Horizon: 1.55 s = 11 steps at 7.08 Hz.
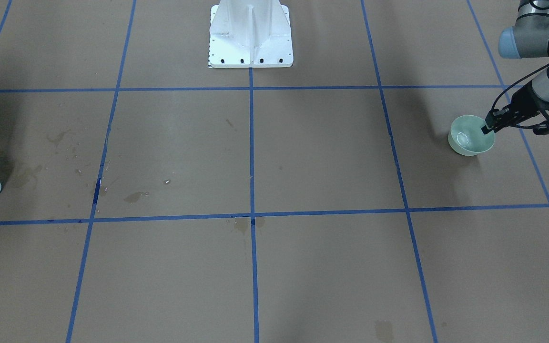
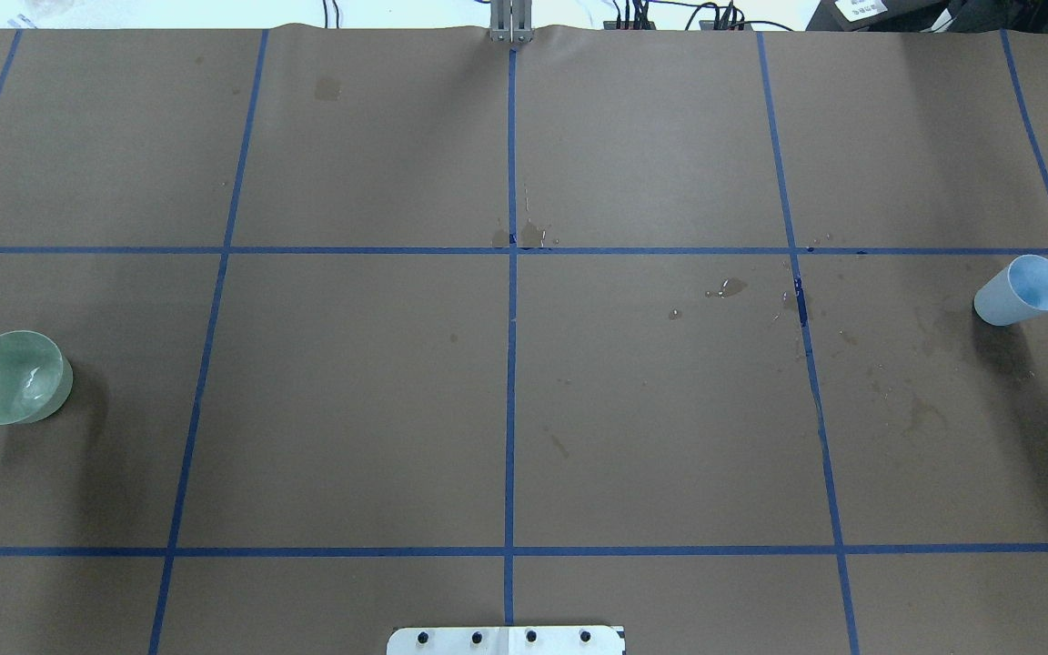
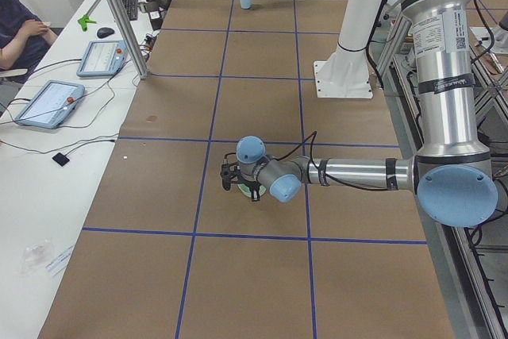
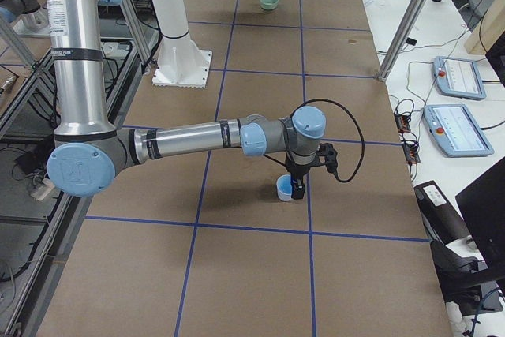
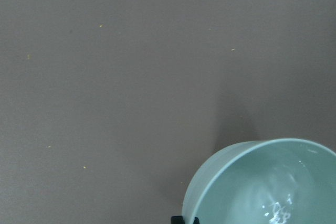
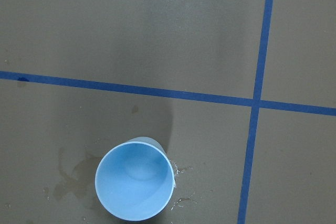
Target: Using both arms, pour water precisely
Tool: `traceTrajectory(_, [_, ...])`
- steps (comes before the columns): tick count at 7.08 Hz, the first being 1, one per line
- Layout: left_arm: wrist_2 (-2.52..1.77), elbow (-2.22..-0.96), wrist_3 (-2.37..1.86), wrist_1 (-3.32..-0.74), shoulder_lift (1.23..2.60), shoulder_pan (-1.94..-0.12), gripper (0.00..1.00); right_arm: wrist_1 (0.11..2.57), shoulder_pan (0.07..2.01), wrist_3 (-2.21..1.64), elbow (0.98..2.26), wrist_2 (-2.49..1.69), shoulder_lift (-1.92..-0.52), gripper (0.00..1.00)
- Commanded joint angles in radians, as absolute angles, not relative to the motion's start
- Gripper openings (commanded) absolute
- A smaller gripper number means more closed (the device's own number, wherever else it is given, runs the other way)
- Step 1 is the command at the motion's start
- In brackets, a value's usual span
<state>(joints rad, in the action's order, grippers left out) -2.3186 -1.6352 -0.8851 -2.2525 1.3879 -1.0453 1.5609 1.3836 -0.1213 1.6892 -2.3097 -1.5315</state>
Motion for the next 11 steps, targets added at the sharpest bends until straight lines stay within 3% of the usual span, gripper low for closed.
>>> traceTrajectory(1, [-2.321,-1.638,-0.885,-2.255,1.393,-1.096,1.0,1.56,1.384,-0.063,1.674,-2.303,-1.532,0.99])
traceTrajectory(4, [-2.318,-1.647,-0.702,-2.11,1.467,-1.163,1.0,1.56,1.431,0.008,1.62,-2.313,-1.54,0.99])
traceTrajectory(8, [-2.27,-1.654,-0.128,-1.481,1.731,-1.432,1.0,1.569,1.486,-0.002,1.631,-2.347,-1.537,0.99])
traceTrajectory(11, [-2.287,-1.643,-0.031,-1.469,1.662,-1.496,1.0,1.569,1.491,-0.003,1.634,-2.359,-1.542,0.99])
